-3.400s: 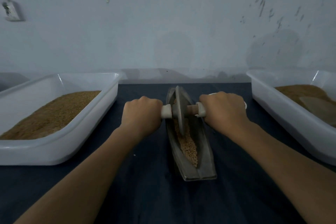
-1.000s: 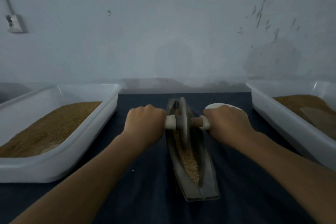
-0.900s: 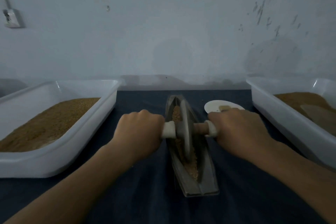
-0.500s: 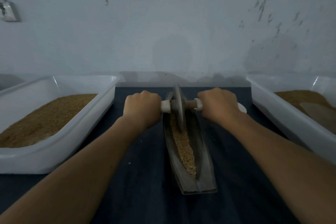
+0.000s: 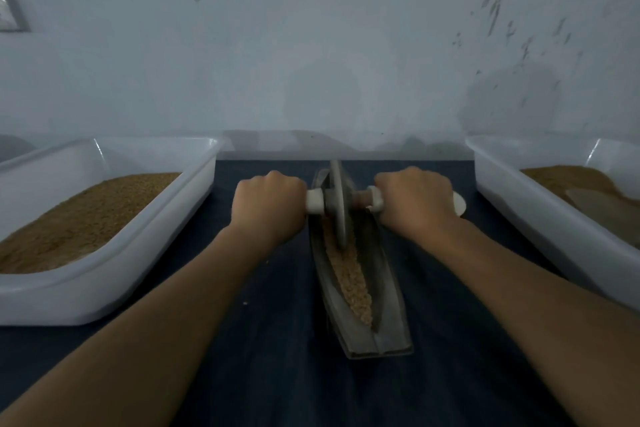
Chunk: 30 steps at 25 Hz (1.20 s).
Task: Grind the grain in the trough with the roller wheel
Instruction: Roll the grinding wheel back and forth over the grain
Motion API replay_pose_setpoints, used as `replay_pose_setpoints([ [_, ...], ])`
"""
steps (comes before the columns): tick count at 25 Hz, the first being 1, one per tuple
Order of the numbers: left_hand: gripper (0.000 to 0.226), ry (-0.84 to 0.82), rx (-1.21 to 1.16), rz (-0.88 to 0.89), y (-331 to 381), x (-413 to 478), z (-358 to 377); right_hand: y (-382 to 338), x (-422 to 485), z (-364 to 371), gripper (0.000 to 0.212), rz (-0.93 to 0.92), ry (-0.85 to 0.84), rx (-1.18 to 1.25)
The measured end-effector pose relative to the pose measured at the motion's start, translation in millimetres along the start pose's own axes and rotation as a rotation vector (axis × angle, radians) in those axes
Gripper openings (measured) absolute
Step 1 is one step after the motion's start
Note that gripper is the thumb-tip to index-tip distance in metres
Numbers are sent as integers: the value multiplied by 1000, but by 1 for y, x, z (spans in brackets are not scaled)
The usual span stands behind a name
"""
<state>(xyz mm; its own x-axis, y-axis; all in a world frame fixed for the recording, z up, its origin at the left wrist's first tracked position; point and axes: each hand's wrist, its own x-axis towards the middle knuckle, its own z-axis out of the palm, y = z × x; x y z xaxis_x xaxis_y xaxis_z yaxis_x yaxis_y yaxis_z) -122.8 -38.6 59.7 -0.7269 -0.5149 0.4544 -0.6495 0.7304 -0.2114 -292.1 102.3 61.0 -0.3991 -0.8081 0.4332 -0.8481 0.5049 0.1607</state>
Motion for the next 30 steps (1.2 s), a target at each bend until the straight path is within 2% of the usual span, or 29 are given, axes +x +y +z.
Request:
replay_pose_setpoints([
  [2,11,-52,30,12,2,18,-5,1,12,6,18,51,-60,50],
  [5,7,14,40,85,0,-9,-10,12,-25,6,29,-30,4,62],
  [7,35,109,40,183,-2,-43,-14,17,-58,2,32,-126,136,4],
  [9,58,205,13,205,-4,-56,-21,19,-70,-2,26,-152,233,-46],
  [11,49,134,16,132,0,-50,-15,13,-58,-3,32,-123,205,-102],
  [14,6,-8,-19,0,2,-10,-1,-6,-7,-1,28,-56,77,-72],
  [16,11,-100,-59,-43,3,10,-4,-7,18,-3,22,-26,-9,-81],
  [18,10,-89,-11,8,4,0,-11,3,6,-2,24,-31,-67,-14],
  [19,7,-36,7,52,4,-14,-13,8,-12,1,30,-63,-43,4],
  [20,16,52,12,96,4,-31,-14,11,-33,3,35,-110,49,-11],
  [22,50,154,20,188,2,-59,-26,15,-66,0,37,-154,239,-83],
  [23,57,196,33,179,2,-58,-30,18,-68,-1,35,-159,250,-102],
  [25,45,115,88,134,6,-51,-23,14,-56,1,35,-131,147,-76],
  [27,11,39,55,51,8,-23,-8,4,-22,7,34,-59,45,-49],
  [28,3,-20,14,10,6,-9,-5,-1,-4,7,31,-64,46,-57],
  [30,10,-133,-89,-37,1,7,-1,-9,21,1,24,-76,36,-94],
])
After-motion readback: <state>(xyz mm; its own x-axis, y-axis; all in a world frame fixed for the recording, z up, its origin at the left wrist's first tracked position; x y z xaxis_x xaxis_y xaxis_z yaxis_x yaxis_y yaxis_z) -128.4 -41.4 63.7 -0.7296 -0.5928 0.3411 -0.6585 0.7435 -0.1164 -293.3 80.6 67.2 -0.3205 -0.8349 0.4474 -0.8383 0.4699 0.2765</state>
